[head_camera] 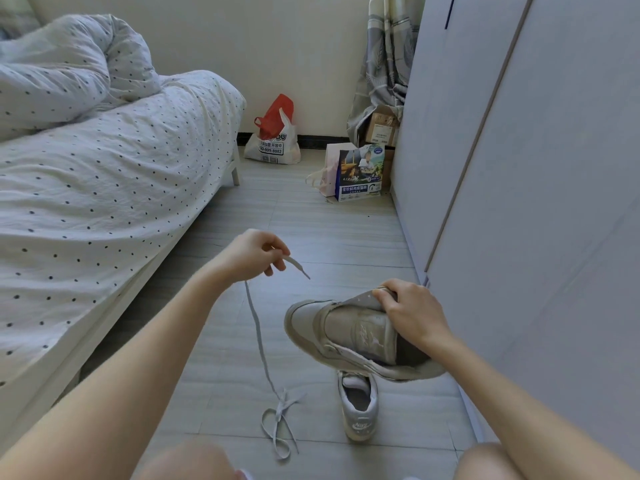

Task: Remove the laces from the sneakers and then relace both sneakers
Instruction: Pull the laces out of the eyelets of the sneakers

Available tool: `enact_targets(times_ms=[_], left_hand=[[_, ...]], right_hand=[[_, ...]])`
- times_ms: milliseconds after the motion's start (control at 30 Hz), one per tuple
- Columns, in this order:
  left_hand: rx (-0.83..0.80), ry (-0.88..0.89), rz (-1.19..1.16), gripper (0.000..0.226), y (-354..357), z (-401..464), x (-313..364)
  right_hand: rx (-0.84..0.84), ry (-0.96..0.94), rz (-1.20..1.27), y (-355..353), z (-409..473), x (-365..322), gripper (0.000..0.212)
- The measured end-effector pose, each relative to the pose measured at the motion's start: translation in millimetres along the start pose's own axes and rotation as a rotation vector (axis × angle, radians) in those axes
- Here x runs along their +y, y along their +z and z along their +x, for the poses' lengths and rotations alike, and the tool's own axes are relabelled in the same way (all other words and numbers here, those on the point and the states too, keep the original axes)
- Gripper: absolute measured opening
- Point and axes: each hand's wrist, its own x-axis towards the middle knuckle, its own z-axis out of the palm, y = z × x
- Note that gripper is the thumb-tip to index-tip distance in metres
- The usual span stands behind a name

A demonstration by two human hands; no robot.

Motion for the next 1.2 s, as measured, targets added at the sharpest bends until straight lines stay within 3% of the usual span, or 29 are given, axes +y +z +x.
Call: enact_targets(times_ms=[233,433,567,667,800,900,967,1100,1200], left_hand=[[0.124,-0.054,-0.052,0.015,37.0,26.4,-72.2],[0.09,-0.209,-0.091,0.019,127.8,37.3,-184.7],[-0.008,-0.235,0.018,0.023,191.0,36.0,-258.1],[-0.201,-0.107,0.191,0.031,241.3,19.2,-300.7],[-0.546,0.081,0.534,0.073,288.3,-8.9,-327.3],[-0.618,0.182,0.683,0.07,298.8,-14.7,-345.1],[-0.564,0.124,0.726,0.062,292.9,-13.8,-358.9],[-0.394,-0.182,0.657,0.059,262.8,-5.5,-384.1],[-0.397,-0.293,0.607,0.062,245.7,4.7,-392.2]], right_hand=[[-0.012,0.243,0.122,37.0,47.2,8.4,0.04],[-0.095,0.488,0.321,140.9,94.1,39.8,0.044],[-0.133,0.607,0.428,218.1,122.9,64.8,0.04],[-0.16,0.681,0.504,260.4,142.3,84.7,0.025],[-0.218,0.71,0.477,297.0,152.5,102.8,0.021],[-0.203,0.748,0.449,313.8,147.8,114.2,0.026],[-0.197,0.76,0.439,318.9,142.7,121.9,0.023],[-0.237,0.717,0.427,319.3,137.1,130.3,0.015],[-0.297,0.682,0.43,319.6,132.0,124.4,0.016]])
